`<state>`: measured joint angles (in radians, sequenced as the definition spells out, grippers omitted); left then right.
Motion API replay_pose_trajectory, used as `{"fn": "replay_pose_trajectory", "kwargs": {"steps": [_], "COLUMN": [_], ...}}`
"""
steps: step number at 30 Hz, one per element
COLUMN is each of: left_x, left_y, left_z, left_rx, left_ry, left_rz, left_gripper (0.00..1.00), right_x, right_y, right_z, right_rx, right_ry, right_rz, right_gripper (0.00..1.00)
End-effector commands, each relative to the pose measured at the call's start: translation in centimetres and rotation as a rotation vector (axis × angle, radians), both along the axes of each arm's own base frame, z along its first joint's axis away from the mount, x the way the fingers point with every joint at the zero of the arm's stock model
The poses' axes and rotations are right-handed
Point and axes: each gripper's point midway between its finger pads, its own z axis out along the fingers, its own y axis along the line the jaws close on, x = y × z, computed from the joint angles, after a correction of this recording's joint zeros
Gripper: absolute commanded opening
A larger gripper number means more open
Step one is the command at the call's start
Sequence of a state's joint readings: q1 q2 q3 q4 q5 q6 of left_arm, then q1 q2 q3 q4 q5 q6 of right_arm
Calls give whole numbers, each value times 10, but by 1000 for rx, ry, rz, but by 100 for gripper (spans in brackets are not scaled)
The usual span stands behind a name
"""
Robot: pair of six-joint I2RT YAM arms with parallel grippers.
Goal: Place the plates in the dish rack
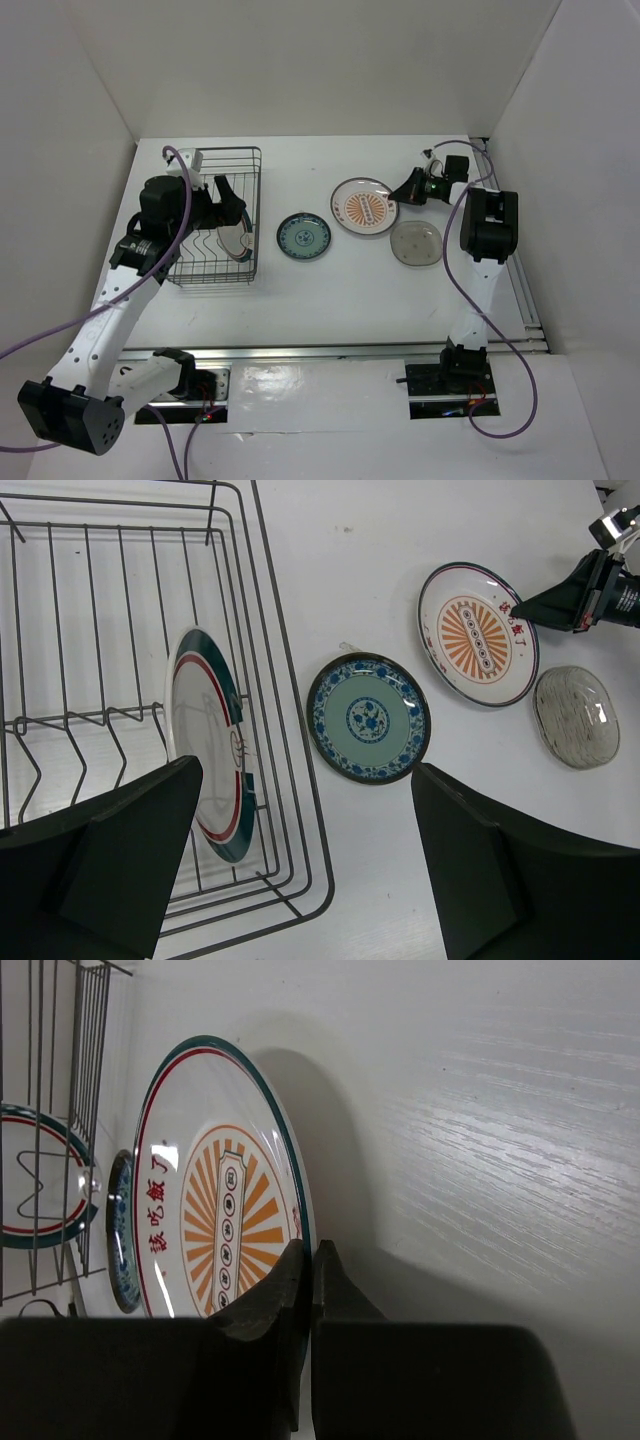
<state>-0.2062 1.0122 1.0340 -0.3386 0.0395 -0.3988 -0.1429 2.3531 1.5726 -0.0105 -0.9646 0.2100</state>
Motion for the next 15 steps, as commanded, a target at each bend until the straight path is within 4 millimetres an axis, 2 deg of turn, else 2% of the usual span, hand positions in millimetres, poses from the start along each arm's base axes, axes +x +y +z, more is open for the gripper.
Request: {"fn": "replay_pose_trajectory", "kwargs": {"steps": [1, 3, 6, 8, 9, 10, 11, 12, 13, 15], "left_x": [4, 5, 6, 6, 6, 6, 6, 5, 5, 5], "left_y": [0, 0, 1, 1, 0, 0, 0, -2, -2, -2], "left_z": [19, 16, 20, 20, 20, 20, 20, 20, 16, 16], "left_rx": [-16, -14, -12, -12, -15, -16, -16, -19, -17, -17], "left_ry": [-52, -43, -53, -53, -52, -52, -52, -52, -43, -43], "left_rz": [2, 2, 10, 10, 2, 2, 2, -7, -7, -7], "left_gripper": [100, 100, 100, 100, 100, 100, 100, 100, 100, 100], "right_x": [0, 5, 17, 24, 32, 35, 32, 35, 39, 42], "right_y": [-7, -7, -11, -13, -15, -15, -15, -20, -18, -19], "right_z": [-21, -14, 14, 23, 44, 55, 58, 69, 89, 106], "right_rx": [-35, -29, -26, -25, -15, 32, 55, 85, 135, 172], "right_ry": [50, 33, -4, 23, -22, 0, 10, -6, -33, -53], "right_rz": [-31, -41, -101, -192, -233, -284, -314, -339, -361, -385], "right_gripper": [0, 0, 0, 0, 0, 0, 0, 0, 0, 0]}}
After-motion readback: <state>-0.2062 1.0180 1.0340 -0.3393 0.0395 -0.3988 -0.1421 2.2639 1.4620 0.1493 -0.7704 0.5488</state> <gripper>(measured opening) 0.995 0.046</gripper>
